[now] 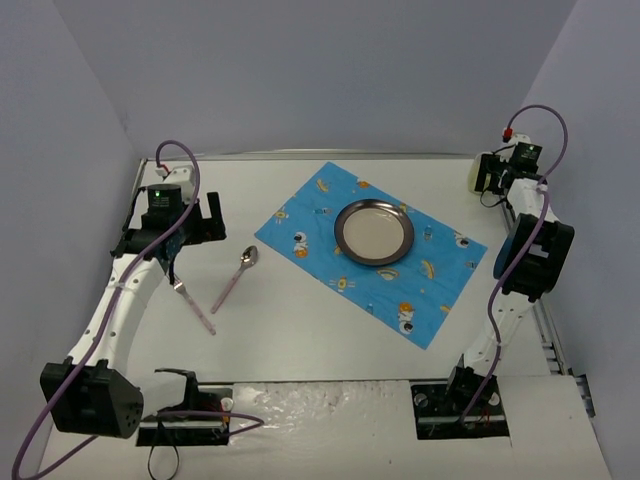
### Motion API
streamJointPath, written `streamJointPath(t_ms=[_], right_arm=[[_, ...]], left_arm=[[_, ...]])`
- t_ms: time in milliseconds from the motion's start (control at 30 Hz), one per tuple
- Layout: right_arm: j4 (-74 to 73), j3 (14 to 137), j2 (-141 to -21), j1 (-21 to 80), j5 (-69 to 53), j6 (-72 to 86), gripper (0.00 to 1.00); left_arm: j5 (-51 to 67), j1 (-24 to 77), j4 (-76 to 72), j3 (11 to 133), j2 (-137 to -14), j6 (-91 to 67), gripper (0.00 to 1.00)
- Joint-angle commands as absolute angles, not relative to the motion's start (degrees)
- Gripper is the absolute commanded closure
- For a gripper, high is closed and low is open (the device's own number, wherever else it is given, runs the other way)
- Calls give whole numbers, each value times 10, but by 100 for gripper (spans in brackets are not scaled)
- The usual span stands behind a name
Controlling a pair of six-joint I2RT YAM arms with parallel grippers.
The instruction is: Set the dinner table for one person
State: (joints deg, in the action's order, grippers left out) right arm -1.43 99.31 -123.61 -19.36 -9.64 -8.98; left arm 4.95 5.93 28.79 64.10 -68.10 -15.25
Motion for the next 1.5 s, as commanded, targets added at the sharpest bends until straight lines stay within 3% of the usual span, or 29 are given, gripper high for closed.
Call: streamJointPath(t_ms=[0, 400, 700, 1067, 1467], right_arm=[[18, 1054, -1255, -192, -129, -106, 25], [20, 1091, -1295, -184, -130, -111, 43], [21, 1096, -1289, -182, -117, -120, 63], [21, 1082, -1255, -177, -99, -134, 100], [44, 1012, -1136, -169, -126, -119, 100]], left_arm=[[40, 51, 266, 656, -685, -152, 3], [36, 46, 270, 657, -699, -151, 3], [40, 46, 269, 657, -704, -151, 3], [46, 46, 268, 657, -704, -153, 3], [58, 45, 262, 655, -685, -158, 3]])
